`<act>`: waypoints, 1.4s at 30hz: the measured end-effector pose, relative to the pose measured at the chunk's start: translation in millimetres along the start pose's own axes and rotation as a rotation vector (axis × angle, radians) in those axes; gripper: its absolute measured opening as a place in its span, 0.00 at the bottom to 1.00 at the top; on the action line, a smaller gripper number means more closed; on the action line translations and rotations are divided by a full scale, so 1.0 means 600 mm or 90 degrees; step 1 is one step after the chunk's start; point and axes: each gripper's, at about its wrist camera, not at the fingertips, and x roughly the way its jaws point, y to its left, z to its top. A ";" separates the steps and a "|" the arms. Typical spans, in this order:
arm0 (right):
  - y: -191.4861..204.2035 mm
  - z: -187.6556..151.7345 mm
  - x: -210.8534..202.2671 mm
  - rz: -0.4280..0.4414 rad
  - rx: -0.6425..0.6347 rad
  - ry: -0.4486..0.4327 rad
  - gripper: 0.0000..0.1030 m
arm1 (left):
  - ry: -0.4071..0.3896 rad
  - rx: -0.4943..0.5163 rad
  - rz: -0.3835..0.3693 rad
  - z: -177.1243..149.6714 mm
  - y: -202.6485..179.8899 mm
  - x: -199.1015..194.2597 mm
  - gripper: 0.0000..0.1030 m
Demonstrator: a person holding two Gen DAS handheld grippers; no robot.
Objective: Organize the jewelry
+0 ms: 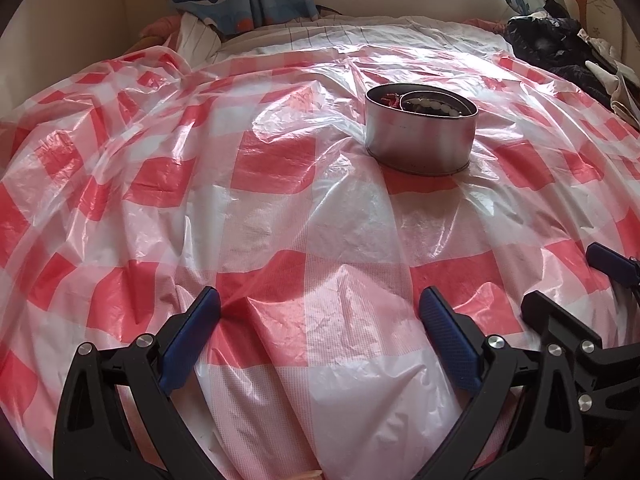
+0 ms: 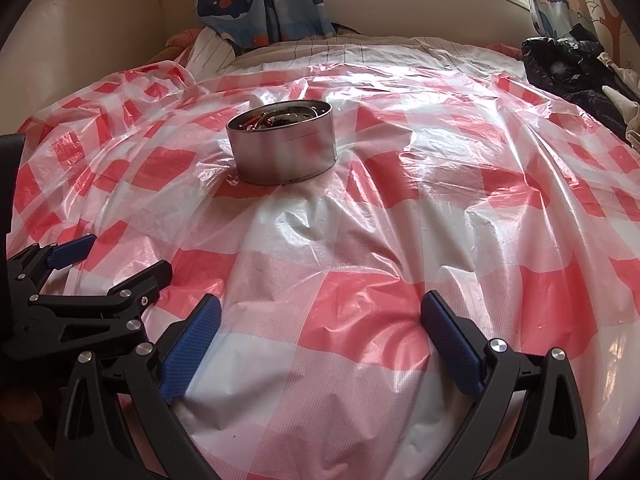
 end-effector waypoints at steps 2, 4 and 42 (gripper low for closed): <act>0.000 0.000 0.001 -0.001 0.001 0.001 0.93 | 0.002 -0.001 0.000 0.001 0.001 0.001 0.93; 0.000 0.001 0.002 -0.001 0.001 0.003 0.93 | 0.004 -0.001 0.000 0.002 0.001 0.003 0.93; 0.001 0.002 0.003 -0.005 0.000 0.004 0.93 | 0.004 -0.001 -0.001 0.006 0.001 0.006 0.93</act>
